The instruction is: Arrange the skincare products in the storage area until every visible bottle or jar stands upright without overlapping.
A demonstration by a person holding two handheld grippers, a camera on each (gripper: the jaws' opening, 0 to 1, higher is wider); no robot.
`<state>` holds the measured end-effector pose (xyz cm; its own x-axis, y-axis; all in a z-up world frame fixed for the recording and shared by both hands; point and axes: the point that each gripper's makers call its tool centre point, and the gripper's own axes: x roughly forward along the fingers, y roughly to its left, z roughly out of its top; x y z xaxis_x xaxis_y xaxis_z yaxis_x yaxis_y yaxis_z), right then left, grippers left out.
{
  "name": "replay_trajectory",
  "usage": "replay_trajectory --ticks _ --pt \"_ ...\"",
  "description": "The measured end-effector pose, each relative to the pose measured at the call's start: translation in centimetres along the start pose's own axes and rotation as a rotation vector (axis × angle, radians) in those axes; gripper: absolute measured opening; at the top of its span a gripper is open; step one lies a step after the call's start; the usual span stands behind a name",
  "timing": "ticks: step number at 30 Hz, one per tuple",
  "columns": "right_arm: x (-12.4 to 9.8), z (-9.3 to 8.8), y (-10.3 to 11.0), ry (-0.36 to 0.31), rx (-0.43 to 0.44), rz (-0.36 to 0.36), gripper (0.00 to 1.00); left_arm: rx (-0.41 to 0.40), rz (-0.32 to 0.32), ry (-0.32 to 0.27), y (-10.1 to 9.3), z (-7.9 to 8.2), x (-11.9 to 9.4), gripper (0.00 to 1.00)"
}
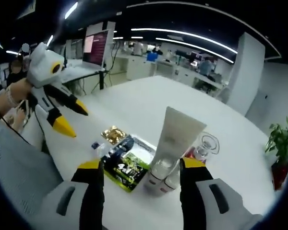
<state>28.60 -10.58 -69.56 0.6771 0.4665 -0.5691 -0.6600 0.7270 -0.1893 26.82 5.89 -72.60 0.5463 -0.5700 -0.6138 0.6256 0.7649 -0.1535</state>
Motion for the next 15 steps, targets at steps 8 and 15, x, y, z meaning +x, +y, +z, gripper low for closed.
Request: replay_trajectory --ticks 8,15 --pt "-1.2 -1.3 -1.2 0.006 0.021 -0.02 0.78 0.006 0.022 0.008 -0.5 -0.8 -0.6 0.58" --pt "-2.5 -2.4 -2.1 0.012 0.049 -0.032 0.83 0.029 0.042 -0.004 -1.4 -1.0 -1.3 0.72"
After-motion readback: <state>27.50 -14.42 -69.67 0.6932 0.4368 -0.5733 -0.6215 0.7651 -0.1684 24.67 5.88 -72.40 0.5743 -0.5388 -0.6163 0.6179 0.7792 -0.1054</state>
